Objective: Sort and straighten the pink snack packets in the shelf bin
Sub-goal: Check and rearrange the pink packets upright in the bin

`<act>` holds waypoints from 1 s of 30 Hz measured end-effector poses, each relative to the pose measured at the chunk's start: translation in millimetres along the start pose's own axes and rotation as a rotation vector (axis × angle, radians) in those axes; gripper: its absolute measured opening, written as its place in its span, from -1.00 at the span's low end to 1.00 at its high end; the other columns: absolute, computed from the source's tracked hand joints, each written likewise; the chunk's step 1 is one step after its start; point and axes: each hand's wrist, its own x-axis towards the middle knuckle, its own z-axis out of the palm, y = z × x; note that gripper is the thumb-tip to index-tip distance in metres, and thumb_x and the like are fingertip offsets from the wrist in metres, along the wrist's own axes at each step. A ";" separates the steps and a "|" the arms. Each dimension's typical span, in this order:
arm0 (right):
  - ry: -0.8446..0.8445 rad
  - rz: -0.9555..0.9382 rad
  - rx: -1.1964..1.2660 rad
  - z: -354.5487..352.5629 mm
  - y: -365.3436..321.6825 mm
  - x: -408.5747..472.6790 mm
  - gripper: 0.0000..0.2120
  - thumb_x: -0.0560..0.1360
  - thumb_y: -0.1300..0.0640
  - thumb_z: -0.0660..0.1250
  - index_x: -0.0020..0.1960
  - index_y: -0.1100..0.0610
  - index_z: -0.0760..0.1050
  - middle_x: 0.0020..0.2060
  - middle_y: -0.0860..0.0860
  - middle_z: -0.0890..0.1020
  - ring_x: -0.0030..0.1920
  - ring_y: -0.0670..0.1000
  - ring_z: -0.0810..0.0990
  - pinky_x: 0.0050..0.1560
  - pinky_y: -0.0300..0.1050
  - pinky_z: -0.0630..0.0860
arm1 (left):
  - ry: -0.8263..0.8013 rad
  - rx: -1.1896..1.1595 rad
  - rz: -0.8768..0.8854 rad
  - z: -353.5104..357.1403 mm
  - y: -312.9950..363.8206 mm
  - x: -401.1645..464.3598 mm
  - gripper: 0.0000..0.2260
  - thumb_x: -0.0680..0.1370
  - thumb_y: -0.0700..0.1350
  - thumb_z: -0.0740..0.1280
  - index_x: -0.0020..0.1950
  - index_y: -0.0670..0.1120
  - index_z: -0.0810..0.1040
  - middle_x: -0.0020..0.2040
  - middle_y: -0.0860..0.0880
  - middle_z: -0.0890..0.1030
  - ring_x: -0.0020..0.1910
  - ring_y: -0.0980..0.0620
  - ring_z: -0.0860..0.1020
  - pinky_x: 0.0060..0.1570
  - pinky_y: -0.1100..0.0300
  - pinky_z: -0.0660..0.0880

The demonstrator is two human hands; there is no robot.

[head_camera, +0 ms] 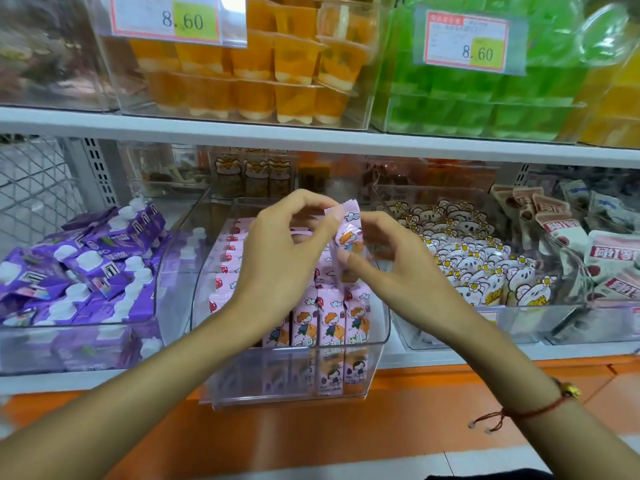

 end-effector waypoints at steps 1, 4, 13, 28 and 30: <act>0.023 -0.012 0.031 1.2 -2.0 0.3 -0.65 0.50 0.11 0.39 0.26 0.07 0.45 0.05 -0.10 0.62 0.09 -0.17 0.57 0.17 -0.12 0.50 | -0.009 -0.026 0.008 -2.4 1.0 -1.5 -0.92 0.55 -0.08 0.35 -0.03 0.11 0.58 -0.12 0.20 0.64 -0.07 0.25 0.59 -0.11 0.46 0.46; 0.121 0.007 0.094 1.8 -3.6 3.0 -0.70 0.46 0.09 0.43 0.16 0.09 0.49 -0.05 -0.11 0.63 -0.04 -0.21 0.60 0.00 -0.24 0.53 | -0.022 -0.070 0.003 -10.2 -0.1 -6.8 -0.85 0.56 -0.12 0.34 0.10 0.08 0.56 0.01 0.22 0.62 0.03 0.28 0.57 -0.08 0.49 0.45; 0.261 0.134 0.494 10.0 -6.4 7.7 -0.68 0.31 0.05 0.53 -0.02 0.13 0.53 -0.19 0.04 0.67 -0.23 -0.11 0.65 -0.21 -0.30 0.55 | -0.117 0.121 -0.034 -7.9 -13.6 -25.6 -0.61 0.35 0.06 0.53 0.05 0.17 0.41 0.01 0.29 0.52 -0.01 0.21 0.54 -0.14 0.28 0.52; 0.247 0.023 0.347 6.2 -11.4 3.6 -0.69 0.41 0.16 0.47 0.13 0.14 0.56 -0.04 0.03 0.69 -0.07 0.01 0.68 -0.07 -0.22 0.60 | -0.238 0.111 -0.040 -12.4 -23.1 -16.0 -0.64 0.51 0.00 0.39 0.29 0.16 0.46 0.20 0.25 0.56 0.21 0.28 0.49 0.22 0.24 0.44; 0.230 0.058 0.358 3.1 -12.9 3.5 -0.71 0.42 0.12 0.46 0.14 0.10 0.57 -0.06 0.03 0.70 -0.12 0.01 0.69 -0.16 -0.26 0.58 | -0.259 0.038 -0.069 -12.9 -17.5 -13.7 -0.68 0.51 -0.05 0.40 0.19 0.26 0.48 0.10 0.31 0.60 0.08 0.29 0.55 0.06 0.34 0.51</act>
